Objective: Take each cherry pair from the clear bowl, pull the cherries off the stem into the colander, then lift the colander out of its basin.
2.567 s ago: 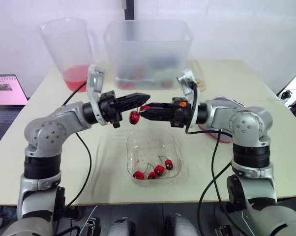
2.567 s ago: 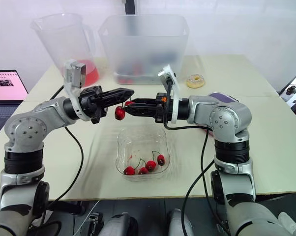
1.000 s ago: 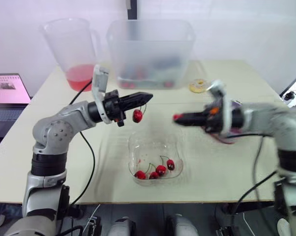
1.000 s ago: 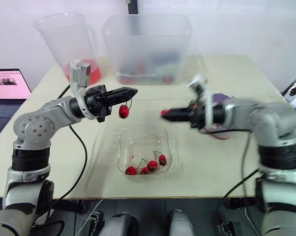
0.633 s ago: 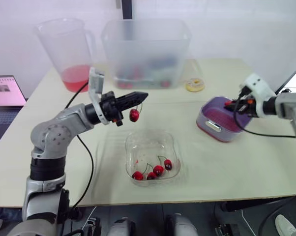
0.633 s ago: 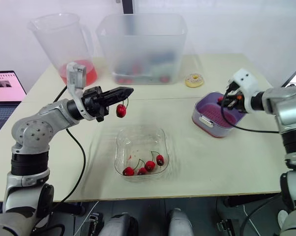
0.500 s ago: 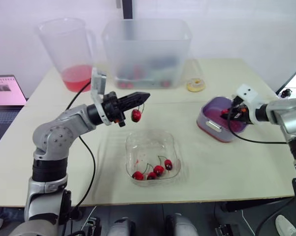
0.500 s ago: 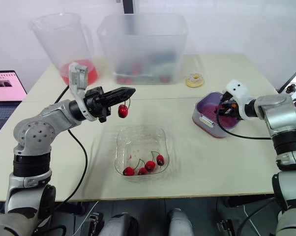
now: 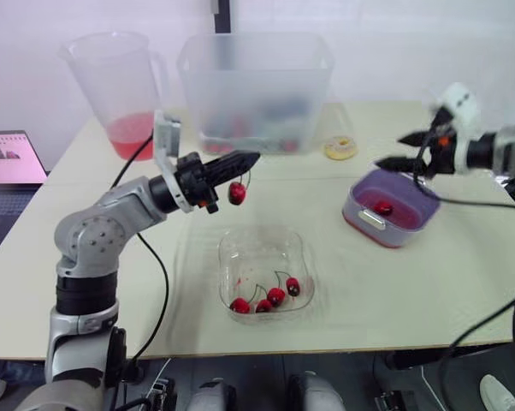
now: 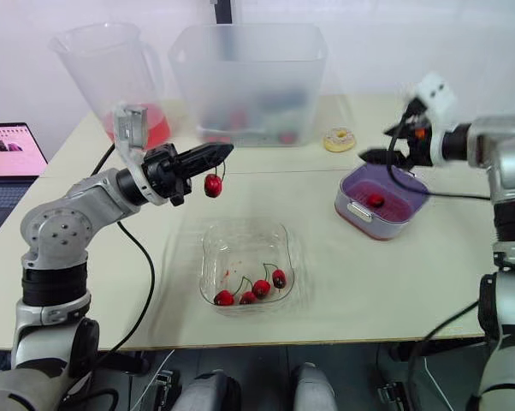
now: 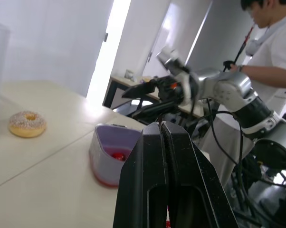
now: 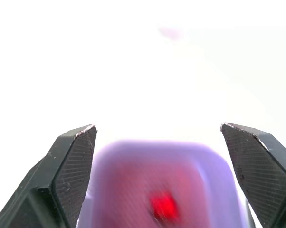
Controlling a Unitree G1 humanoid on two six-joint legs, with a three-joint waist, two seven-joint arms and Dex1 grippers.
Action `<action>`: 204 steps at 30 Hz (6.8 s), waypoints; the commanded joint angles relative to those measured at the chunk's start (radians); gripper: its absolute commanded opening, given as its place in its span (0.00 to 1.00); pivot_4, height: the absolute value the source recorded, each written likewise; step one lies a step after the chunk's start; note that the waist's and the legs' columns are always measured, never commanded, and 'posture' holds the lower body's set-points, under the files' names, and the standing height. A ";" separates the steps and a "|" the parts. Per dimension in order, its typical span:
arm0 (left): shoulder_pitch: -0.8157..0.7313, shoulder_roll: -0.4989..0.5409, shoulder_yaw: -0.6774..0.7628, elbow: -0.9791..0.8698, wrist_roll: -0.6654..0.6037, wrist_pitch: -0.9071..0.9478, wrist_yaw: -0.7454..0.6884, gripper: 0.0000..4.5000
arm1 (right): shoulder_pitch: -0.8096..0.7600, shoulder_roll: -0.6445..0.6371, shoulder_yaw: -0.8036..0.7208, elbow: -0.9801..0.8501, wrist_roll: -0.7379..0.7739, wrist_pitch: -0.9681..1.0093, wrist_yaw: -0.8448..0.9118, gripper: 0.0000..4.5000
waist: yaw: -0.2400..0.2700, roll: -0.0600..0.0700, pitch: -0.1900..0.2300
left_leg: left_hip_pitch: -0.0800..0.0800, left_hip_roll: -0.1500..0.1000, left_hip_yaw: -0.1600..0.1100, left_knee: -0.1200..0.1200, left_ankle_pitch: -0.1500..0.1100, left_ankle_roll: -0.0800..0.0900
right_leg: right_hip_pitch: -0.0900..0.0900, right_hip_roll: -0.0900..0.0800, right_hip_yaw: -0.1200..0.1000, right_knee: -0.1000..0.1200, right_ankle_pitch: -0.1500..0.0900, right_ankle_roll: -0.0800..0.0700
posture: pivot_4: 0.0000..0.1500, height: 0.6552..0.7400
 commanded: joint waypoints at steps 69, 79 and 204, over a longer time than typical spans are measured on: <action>-0.022 -0.043 0.003 -0.050 -0.067 -0.027 0.059 0.00 | 0.190 0.038 0.000 -0.325 0.276 0.155 -0.246 0.05 | 0.026 0.000 0.001 | -0.002 -0.004 -0.002 0.004 -0.001 0.002 | 0.002 -0.001 -0.001 0.001 0.000 0.000 | 1.00 0.37; 0.033 -0.032 -0.004 -0.082 -0.052 -0.031 0.060 0.00 | 0.162 -0.154 0.158 0.102 -0.127 -0.218 -0.149 0.05 | 0.000 -0.001 0.001 | 0.001 -0.001 0.002 0.002 -0.002 0.003 | 0.001 0.000 0.001 0.001 0.000 0.000 | 1.00 0.37; 0.431 0.492 0.020 -0.190 0.307 -0.195 -0.340 1.00 | -0.160 0.347 0.993 -0.381 -0.404 -0.084 0.179 0.32 | -0.007 -0.001 0.002 | -0.003 -0.001 0.001 -0.005 0.001 -0.002 | -0.008 0.000 0.001 0.002 0.001 -0.001 | 1.00 0.37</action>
